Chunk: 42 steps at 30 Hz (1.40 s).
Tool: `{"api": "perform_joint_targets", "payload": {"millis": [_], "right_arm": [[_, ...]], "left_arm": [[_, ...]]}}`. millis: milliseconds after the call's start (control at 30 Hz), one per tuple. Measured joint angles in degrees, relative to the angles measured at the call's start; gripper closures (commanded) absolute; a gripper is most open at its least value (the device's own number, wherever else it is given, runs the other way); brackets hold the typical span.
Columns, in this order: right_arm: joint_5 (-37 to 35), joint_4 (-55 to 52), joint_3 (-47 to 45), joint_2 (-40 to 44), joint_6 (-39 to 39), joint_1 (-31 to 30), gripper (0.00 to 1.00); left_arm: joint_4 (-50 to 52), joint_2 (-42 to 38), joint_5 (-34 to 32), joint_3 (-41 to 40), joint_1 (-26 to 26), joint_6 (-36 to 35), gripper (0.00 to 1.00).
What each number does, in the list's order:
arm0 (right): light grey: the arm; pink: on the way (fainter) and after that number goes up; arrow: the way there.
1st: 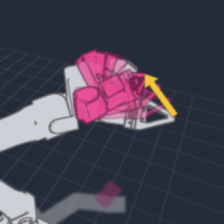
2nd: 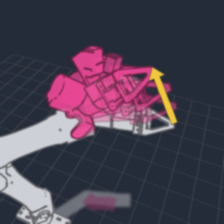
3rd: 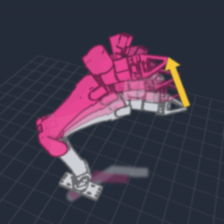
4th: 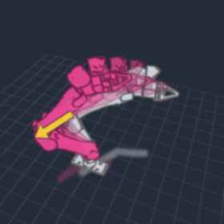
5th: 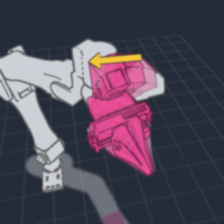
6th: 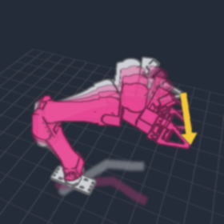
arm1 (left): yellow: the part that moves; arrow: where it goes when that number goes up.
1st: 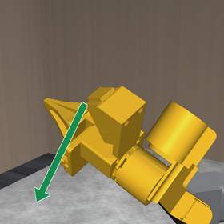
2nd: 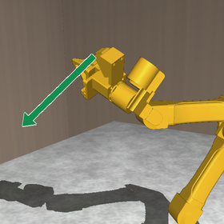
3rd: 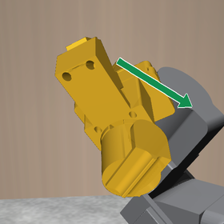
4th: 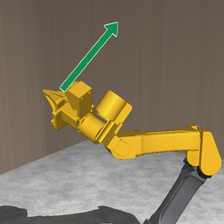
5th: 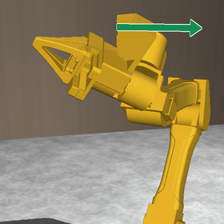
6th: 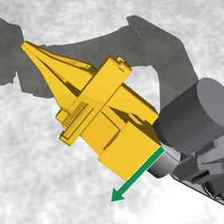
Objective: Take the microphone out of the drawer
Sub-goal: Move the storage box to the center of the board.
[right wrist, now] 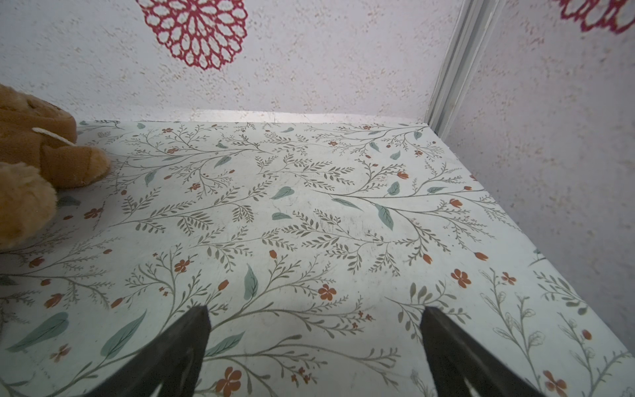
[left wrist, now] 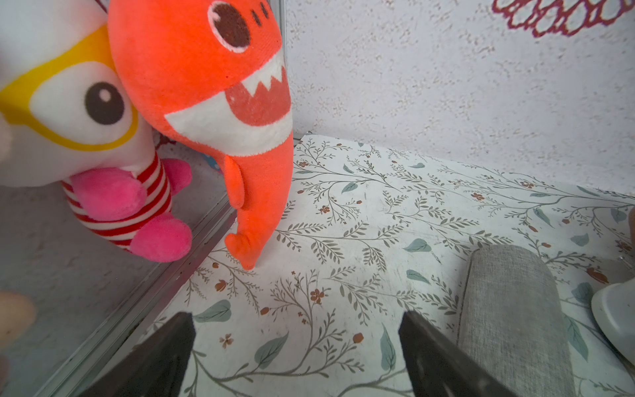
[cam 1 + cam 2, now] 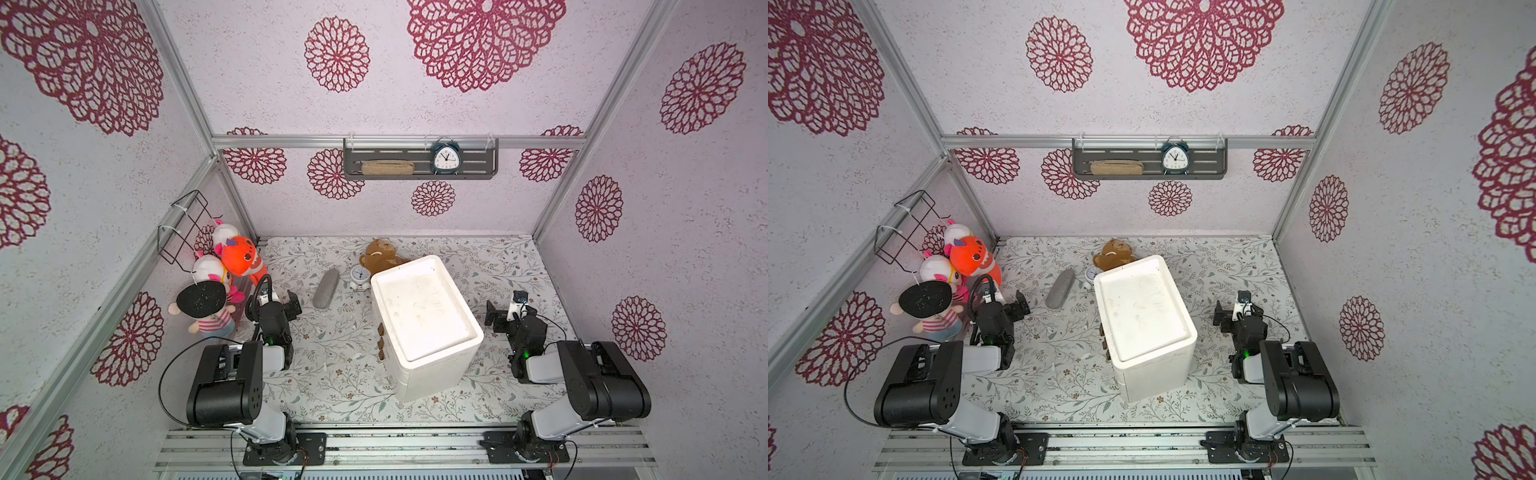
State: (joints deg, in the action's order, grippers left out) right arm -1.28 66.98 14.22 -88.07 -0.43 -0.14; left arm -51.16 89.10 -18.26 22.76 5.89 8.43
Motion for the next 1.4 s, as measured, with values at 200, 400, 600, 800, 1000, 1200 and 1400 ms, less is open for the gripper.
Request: {"api": "perform_joint_targets", "payload": {"millis": [200, 400, 600, 800, 1000, 1200, 1400], "right_arm": [[0.0, 0.0, 0.0, 0.0, 0.0, 0.0, 0.01], [-1.38, -0.46, 0.0, 0.0, 0.17, 0.0, 0.01], [-1.95, -2.08, 0.31, 0.17, 0.24, 0.0, 0.01], [-3.1, -26.38, 16.17, 2.27, 0.76, -0.02, 0.01], [-8.98, -44.83, 26.95, 6.05, 5.75, -0.31, 0.01], [-12.09, -68.02, 40.35, 8.92, 10.6, -1.88, 0.01], [-9.25, -87.67, 57.99, 9.22, 12.09, -6.62, 0.03]], "left_arm": [[0.0, 0.0, 0.0, 0.0, 0.0, 0.0, 0.03], [0.0, 0.0, 0.0, 0.0, 0.0, 0.0, 0.03], [0.22, -0.2, -0.79, 0.0, -0.5, -0.04, 0.03], [14.53, -6.58, -7.5, 5.77, -3.63, 1.14, 0.03], [29.33, -10.34, -20.31, 14.69, -10.91, 4.15, 0.03], [49.9, -11.43, -24.5, 24.22, -15.89, 10.67, 0.03], [64.28, -14.95, -22.03, 27.76, -19.08, 14.69, 0.03]]}}
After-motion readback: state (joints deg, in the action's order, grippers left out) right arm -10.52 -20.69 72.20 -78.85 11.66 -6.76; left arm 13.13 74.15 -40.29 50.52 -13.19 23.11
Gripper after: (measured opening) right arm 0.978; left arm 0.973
